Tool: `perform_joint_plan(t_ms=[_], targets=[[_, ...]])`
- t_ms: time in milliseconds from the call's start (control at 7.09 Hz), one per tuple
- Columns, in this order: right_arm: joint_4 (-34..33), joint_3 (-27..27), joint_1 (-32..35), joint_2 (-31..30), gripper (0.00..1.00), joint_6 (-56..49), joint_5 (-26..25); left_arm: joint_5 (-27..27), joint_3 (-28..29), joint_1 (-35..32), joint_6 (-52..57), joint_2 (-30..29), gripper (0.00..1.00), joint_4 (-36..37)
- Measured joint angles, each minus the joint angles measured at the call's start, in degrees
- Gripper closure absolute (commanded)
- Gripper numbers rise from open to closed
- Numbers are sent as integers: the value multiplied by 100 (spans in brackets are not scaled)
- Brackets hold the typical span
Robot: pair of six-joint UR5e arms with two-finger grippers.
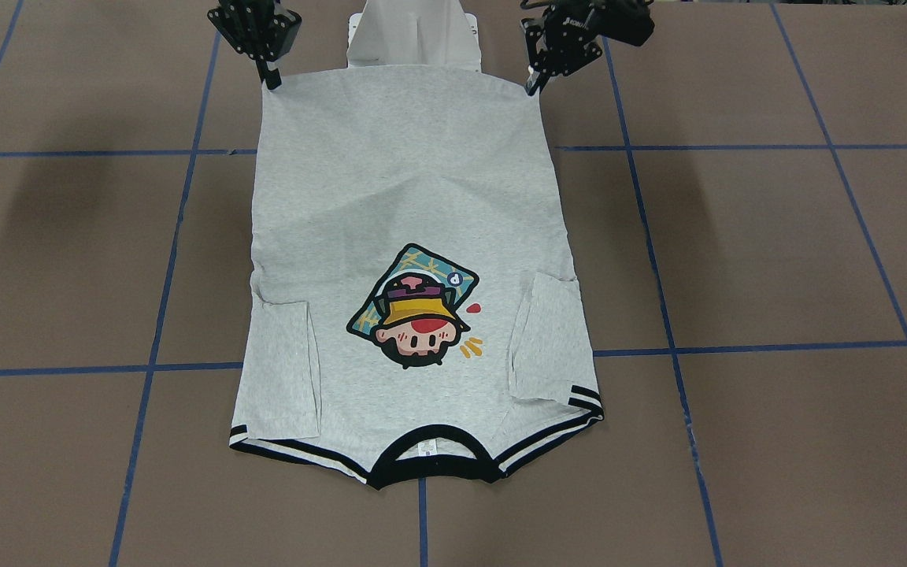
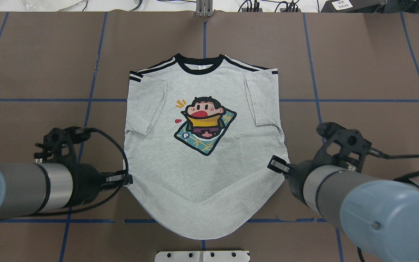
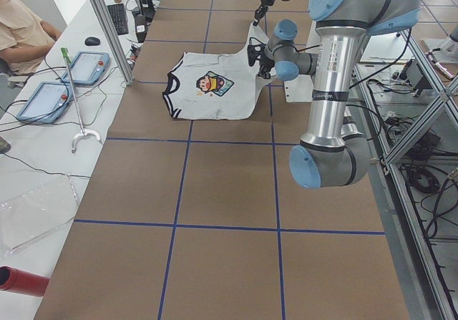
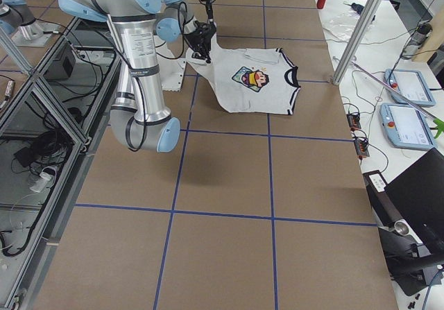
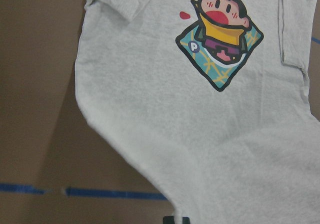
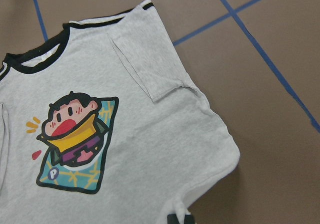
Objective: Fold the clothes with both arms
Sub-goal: 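Lift the hem and fold it toward the collar with both grippers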
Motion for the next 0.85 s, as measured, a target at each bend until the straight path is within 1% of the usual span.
perform_joint_plan(t_ms=[141, 423, 564, 705, 846], targets=[[252, -491, 422, 219, 100, -363, 149, -40, 495, -460, 385, -311, 100, -6], [1076, -1541, 1111, 415, 100, -799, 369, -132, 1259, -1270, 956, -731, 100, -20], [1427, -2073, 1366, 507, 100, -937, 405, -135, 1821, -1571, 1128, -1044, 100, -81], [1728, -2537, 1535, 584, 100, -1022, 415, -119, 2542, -1772, 1201, -1393, 100, -278], [2067, -2966, 1658, 622, 100, -1106, 416, -103, 3223, -1909, 1230, -1623, 100, -653]])
